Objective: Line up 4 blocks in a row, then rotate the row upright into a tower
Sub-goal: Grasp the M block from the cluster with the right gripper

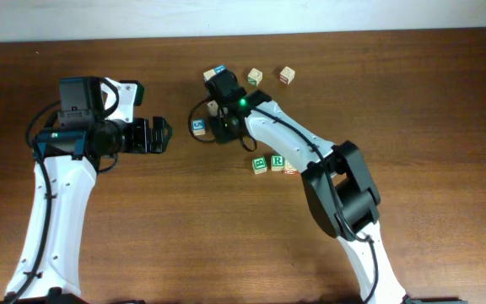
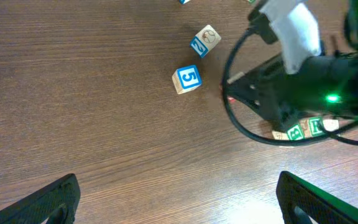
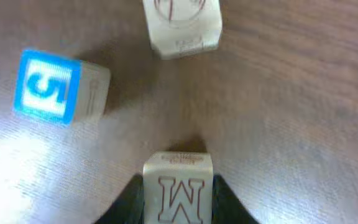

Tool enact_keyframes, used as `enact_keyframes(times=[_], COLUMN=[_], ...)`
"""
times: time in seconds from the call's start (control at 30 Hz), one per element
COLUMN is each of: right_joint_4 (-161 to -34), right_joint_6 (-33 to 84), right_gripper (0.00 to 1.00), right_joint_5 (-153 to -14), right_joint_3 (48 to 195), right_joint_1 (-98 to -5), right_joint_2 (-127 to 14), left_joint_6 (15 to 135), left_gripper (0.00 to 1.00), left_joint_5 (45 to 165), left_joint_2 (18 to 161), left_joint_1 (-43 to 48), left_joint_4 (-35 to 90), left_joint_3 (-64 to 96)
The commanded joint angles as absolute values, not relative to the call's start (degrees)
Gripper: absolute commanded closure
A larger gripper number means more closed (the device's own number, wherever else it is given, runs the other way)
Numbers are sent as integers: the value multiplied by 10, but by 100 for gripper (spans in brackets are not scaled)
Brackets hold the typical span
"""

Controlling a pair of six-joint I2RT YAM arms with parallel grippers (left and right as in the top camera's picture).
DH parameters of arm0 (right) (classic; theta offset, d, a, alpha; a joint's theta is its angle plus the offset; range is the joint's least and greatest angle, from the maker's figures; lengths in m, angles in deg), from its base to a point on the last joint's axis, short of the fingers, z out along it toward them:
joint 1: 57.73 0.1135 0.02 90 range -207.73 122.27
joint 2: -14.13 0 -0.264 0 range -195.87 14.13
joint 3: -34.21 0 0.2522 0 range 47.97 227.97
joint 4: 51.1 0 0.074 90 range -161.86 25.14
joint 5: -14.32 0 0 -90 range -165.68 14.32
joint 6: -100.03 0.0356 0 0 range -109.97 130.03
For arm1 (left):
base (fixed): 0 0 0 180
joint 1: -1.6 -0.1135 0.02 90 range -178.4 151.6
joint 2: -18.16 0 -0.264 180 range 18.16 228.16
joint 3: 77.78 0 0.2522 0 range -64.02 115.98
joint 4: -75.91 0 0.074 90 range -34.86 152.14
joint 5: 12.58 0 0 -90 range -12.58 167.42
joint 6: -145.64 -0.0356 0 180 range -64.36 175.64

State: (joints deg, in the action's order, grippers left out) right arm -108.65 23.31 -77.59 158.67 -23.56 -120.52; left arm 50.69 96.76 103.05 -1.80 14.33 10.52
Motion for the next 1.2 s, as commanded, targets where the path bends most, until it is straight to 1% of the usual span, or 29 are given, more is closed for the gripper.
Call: enact_keyframes(times=[0.0, 0.1, 0.17, 0.4, 0.73, 0.93, 1.07, 1.13, 1.17], right_joint_4=[-1157, -1261, -1290, -1248, -1218, -1190, -1184, -1183, -1180], right_joint_6=[238, 271, 289, 318, 313, 313, 313, 314, 314], right_gripper=[80, 79, 79, 79, 79, 79, 79, 78, 72], right_joint_5=[-789, -792, -800, -802, -793, -785, -779, -769, -765], right_joint_3=[1632, 1632, 1609, 1502, 1497, 1440, 1436, 1434, 1432], right_joint_1=[-245, -243, -239, -229, -206, -206, -206, -206, -206], right_joint_2=[-1116, -1092, -1098, -1099, -1100, -1100, -1100, -1100, -1100], left_joint_6=[499, 499, 499, 499, 499, 499, 499, 499, 499], left_gripper=[1, 1, 1, 1, 1, 1, 1, 1, 1], left_joint_5=[976, 976, 976, 976, 976, 976, 976, 976, 976], left_joint_2=[1032, 1032, 1032, 1032, 1032, 1032, 1032, 1032, 1032], left_joint_1=[-19, -19, -19, -19, -19, -19, -19, -19, -19], left_joint_4=[142, 143, 142, 143, 142, 143, 143, 143, 143], left_joint_3=[114, 114, 114, 114, 114, 114, 114, 114, 114])
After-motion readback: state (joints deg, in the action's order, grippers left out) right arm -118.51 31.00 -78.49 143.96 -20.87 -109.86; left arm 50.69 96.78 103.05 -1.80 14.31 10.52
